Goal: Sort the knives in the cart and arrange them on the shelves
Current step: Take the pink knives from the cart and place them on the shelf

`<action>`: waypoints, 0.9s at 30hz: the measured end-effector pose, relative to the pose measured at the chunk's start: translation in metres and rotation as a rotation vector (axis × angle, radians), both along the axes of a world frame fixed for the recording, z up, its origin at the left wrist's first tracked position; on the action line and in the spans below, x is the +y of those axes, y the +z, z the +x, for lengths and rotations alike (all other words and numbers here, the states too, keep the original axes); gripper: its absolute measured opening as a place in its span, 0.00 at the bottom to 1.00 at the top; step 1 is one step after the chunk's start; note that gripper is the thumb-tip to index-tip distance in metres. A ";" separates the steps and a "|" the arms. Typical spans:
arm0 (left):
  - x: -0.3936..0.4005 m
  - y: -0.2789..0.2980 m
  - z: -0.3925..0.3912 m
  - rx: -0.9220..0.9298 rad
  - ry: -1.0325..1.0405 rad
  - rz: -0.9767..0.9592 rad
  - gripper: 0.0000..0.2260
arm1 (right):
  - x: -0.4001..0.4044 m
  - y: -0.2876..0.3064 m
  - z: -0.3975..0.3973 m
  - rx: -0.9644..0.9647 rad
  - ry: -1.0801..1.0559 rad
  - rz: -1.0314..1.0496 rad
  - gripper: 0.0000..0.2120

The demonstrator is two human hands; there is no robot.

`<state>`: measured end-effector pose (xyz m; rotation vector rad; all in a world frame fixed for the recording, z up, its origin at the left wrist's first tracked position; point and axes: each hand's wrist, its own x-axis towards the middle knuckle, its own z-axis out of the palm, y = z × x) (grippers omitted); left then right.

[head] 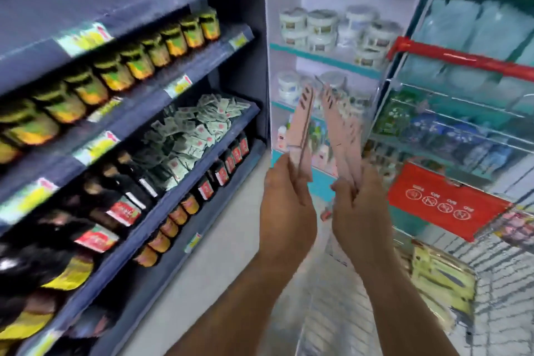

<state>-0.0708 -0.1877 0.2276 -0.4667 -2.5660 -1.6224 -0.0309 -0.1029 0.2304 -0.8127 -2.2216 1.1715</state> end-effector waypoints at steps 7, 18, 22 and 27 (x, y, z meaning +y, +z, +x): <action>-0.162 0.056 -0.066 0.167 0.145 -0.003 0.12 | -0.145 0.059 -0.069 0.103 0.155 0.145 0.08; -0.399 0.127 -0.119 0.334 0.382 -0.049 0.17 | -0.366 0.128 -0.155 0.229 0.463 0.219 0.05; -0.465 0.144 -0.127 0.330 0.497 -0.089 0.19 | -0.427 0.146 -0.179 0.190 0.613 0.236 0.04; -0.529 0.161 -0.140 0.268 0.669 -0.170 0.17 | -0.490 0.162 -0.210 0.183 0.791 0.320 0.10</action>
